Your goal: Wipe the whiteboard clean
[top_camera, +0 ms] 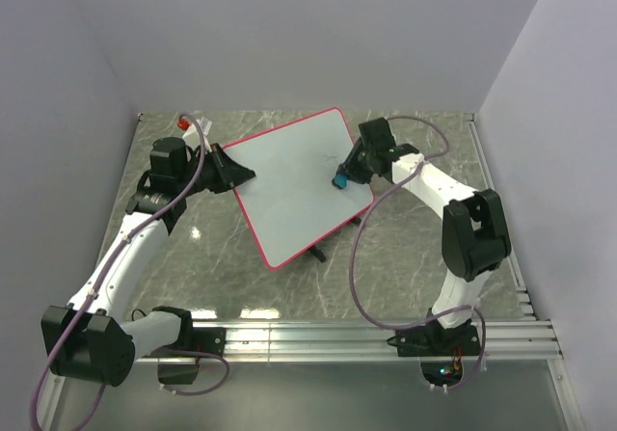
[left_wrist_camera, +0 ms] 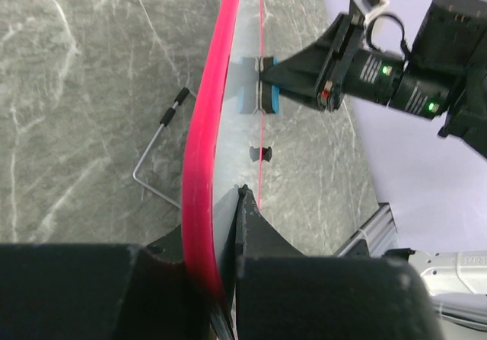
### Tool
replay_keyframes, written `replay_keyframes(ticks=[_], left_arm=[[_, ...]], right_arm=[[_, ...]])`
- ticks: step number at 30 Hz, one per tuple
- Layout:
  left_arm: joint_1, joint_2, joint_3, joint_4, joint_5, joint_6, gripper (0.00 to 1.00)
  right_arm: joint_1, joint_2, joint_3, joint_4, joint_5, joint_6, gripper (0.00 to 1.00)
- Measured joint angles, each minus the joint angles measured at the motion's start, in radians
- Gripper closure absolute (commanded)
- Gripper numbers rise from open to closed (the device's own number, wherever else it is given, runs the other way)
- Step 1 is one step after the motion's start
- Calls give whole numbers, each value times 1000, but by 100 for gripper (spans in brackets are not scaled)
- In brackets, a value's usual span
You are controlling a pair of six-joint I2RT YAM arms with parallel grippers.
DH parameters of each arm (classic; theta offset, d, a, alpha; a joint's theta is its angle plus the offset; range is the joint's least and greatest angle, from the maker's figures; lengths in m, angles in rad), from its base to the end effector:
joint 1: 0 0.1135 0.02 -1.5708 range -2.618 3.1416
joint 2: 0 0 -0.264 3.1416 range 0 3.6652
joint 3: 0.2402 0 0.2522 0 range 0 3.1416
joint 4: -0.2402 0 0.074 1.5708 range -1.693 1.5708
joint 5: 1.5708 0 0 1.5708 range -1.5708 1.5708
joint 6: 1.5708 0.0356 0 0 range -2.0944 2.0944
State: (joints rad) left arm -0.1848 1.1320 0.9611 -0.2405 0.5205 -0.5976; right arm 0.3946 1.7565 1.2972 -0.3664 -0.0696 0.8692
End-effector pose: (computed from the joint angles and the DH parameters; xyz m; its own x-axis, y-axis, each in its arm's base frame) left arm 0.2480 -0.0644 0.3280 -0.6668 -0.3720 -0.6458 0.2810 0.6771 -0.6801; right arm 0.3583 0.1519 0.2376 -0.7641 0.5072 -0.3986 0.2427 0.7985 0.5509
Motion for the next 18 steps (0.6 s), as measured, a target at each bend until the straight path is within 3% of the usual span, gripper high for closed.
replay_keyframes(ticks=[10,18], left_arm=[[-4,-4,-2,6,-11,1,100],[-4,-5,-2,4,-14,-4,100]], right_arm=[[-2,233,476,-114,-27,-11,100],[-2,250,487,-94,-39,-2,100]])
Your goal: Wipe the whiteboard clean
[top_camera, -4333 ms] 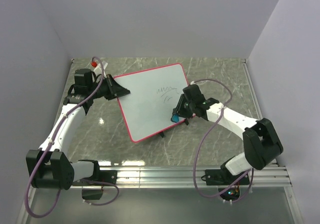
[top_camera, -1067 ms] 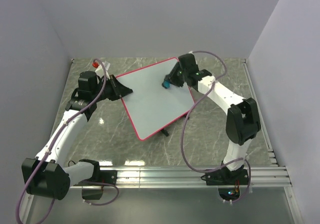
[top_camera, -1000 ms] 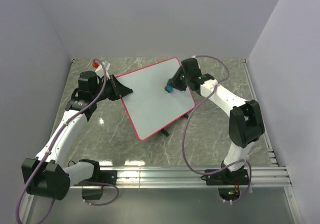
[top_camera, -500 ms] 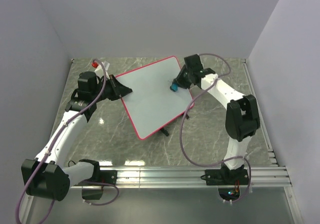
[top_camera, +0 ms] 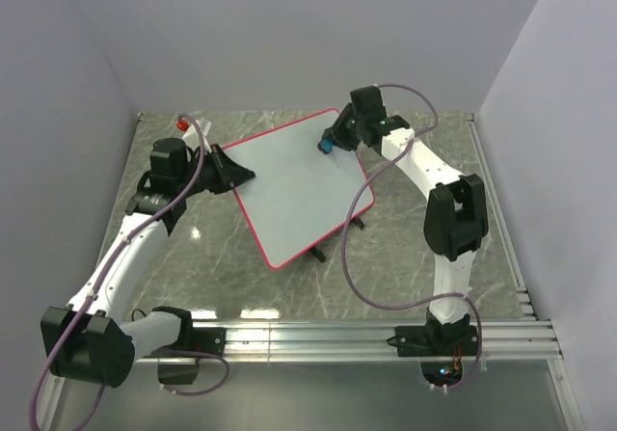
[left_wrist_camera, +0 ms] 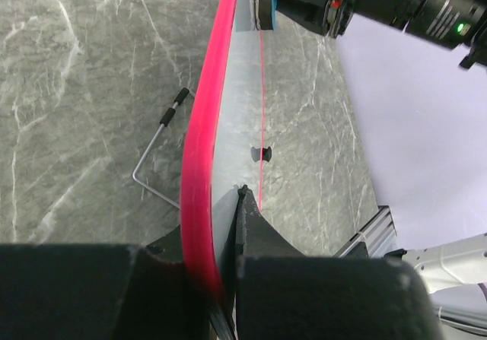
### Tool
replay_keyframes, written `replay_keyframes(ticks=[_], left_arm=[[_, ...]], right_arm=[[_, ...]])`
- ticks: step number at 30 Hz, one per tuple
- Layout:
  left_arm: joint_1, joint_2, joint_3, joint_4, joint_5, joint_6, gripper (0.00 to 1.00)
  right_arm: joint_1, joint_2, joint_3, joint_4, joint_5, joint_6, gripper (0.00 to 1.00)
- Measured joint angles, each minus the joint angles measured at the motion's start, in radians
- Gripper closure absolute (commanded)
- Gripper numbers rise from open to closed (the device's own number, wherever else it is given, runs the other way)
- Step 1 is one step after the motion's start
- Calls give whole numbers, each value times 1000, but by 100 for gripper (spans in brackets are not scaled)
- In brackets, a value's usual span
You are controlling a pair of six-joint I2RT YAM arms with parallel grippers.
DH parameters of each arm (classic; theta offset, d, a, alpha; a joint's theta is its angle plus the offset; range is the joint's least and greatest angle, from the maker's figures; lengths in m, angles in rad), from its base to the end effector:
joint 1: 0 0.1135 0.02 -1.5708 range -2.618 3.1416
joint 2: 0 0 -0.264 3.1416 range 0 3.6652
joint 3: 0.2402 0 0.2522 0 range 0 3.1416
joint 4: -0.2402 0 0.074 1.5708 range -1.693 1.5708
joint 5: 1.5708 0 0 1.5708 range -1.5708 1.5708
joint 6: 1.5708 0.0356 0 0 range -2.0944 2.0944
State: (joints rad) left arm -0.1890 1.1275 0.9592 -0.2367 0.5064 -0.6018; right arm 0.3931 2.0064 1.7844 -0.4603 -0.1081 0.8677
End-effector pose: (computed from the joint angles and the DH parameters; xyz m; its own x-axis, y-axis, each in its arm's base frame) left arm 0.2472 -0.0649 0.3287 -0.6599 -0.3778 -0.6494 0.2773 0.6809 -0.6779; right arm 0.4313 0.1830 0.2885 -0.7261 0.5199 -0.4499 0.1481 0.7573 0.6361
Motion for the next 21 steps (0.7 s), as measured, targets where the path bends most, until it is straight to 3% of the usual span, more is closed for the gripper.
replay_keyframes(ticks=[11,17,21], left_arm=[[0,0,0,-11,-10,-26,100],[0,0,0,-8,-8,-23,100],[0,1,0,-7,-11,-25,100]], right_arm=[[-71,-151,-423,199,-41,19,100],[-101,-150,-440,190,-56,2,100],[-101,-108,-360,122,-68,-3,100]])
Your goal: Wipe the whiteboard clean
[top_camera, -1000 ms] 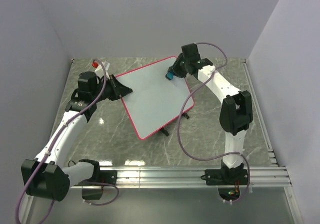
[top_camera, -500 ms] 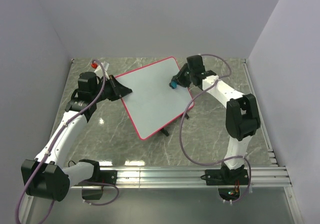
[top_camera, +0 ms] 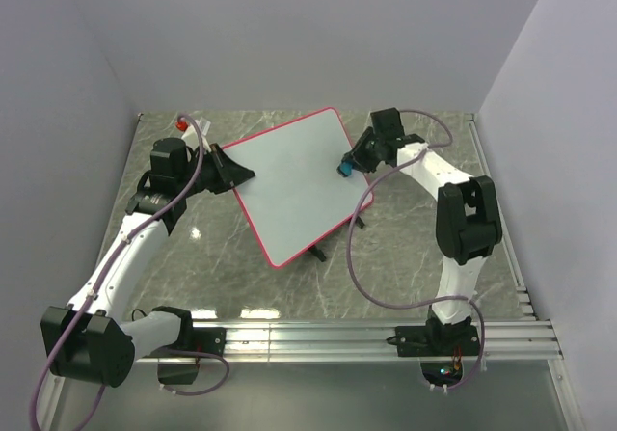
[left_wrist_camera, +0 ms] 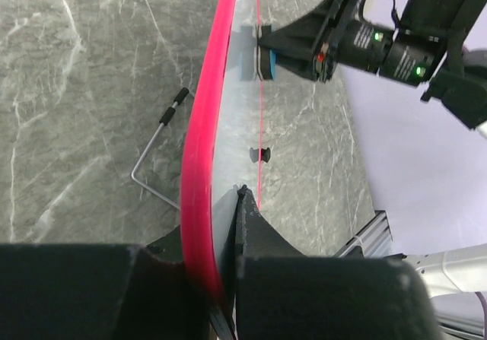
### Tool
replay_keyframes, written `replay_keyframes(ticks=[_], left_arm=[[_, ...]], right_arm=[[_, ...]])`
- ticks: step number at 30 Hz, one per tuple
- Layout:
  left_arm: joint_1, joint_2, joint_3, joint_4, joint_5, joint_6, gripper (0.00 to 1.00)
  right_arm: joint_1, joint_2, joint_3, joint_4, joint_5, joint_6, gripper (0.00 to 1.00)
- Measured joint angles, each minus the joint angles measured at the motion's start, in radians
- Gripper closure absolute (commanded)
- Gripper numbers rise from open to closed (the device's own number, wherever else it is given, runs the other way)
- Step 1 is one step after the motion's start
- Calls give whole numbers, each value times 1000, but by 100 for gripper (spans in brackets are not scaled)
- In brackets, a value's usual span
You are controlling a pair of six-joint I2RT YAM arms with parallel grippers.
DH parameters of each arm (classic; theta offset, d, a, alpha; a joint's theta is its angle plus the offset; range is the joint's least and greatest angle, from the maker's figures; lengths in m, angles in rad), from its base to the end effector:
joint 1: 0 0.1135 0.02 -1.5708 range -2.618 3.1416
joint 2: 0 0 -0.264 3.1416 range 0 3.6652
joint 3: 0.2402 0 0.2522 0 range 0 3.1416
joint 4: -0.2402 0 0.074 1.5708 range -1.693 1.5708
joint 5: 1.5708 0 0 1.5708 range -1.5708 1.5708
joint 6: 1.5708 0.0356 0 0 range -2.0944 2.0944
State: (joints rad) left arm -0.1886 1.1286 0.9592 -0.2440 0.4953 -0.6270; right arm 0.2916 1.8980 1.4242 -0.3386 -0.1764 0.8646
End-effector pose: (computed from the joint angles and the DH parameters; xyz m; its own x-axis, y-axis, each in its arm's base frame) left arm 0.2474 -0.0644 0.3276 -0.6672 -0.3982 -0.6296 0.2483 0.6779 -0.6919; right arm 0.4055 0.1282 0.2260 -0.7545 0.5556 -0.3494 0.2703 0.7482 0.6059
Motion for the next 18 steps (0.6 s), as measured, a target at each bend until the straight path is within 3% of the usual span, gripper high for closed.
replay_keyframes(ticks=[6,10,14,18], left_arm=[[-2,0,0,3,-4,10,100],[-8,-4,0,8,-3,32,100],[-19,-8,0,16,-4,63,100],[-41,-8,-4,42,-27,85,100]], right_arm=[[-1,96,206,-51,-39,7,100],[0,89,223,-42,-56,9,100],[-21,17,135,-3,-57,10,100],[-91,-164,-87,23,-67,11,100]])
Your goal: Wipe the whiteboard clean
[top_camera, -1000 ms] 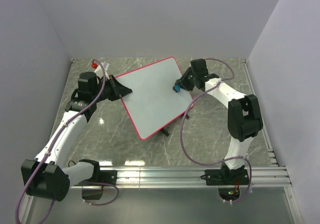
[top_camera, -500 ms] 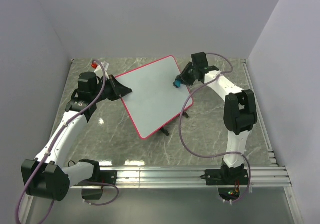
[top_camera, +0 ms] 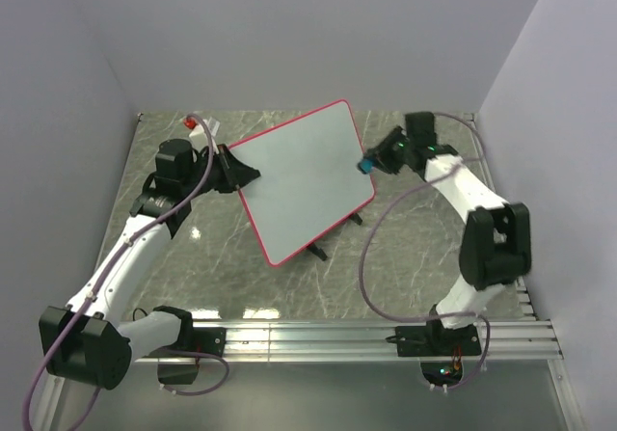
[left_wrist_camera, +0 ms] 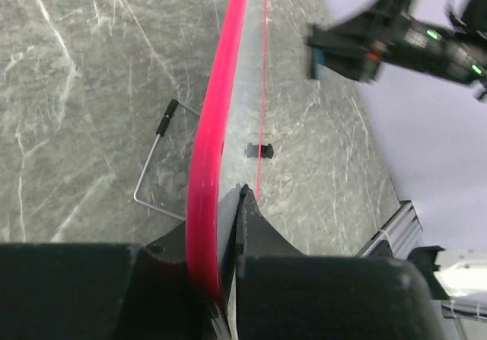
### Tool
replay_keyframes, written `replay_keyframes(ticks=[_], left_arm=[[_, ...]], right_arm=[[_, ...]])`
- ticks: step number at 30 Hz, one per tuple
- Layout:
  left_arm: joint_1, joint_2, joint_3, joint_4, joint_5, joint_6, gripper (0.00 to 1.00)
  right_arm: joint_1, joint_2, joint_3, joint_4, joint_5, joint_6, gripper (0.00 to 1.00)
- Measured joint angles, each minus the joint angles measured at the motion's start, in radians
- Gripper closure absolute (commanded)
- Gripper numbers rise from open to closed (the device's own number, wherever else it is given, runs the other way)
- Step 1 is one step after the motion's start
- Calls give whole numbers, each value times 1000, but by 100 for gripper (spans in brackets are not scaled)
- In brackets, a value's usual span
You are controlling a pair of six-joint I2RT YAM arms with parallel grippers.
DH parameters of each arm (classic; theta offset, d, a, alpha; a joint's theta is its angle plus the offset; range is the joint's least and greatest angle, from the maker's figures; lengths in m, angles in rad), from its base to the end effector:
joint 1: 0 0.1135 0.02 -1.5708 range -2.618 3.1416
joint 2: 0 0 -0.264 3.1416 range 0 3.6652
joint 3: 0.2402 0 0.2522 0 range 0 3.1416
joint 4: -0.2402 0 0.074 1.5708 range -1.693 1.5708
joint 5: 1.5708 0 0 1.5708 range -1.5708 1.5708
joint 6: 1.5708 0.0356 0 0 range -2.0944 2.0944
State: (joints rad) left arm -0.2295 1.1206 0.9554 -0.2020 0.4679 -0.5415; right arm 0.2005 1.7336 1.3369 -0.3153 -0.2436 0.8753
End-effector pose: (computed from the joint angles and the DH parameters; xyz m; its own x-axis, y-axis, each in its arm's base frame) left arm 0.2450 -0.0737 0.3321 -0.6155 -0.3286 -0.7164 0.3451 0.7048 -0.6198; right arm 0.3845 0.0869 0.2638 -0.6960 0.6189 -0.3641 0.2531 0.6860 0.6822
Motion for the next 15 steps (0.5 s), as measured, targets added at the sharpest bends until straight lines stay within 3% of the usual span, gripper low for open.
replay_keyframes(ticks=[6,12,13,14,15], left_arm=[[-10,-15,-49,62,-32,-3,100],[-23,-80,-151,140,-80,-40,100],[-29,-95,-176,160,-94,-48,100],[-34,-106,-195,175,-105,-54,100],[-42,-122,-222,196,-124,-58,100]], right_arm=[[-214,-272,-291,20,15,-6,100],[-255,-378,-425,-24,60,-18,100],[-255,-381,-434,-36,68,-21,94],[-255,-381,-441,-47,74,-25,80],[-255,-381,-446,-60,80,-30,74]])
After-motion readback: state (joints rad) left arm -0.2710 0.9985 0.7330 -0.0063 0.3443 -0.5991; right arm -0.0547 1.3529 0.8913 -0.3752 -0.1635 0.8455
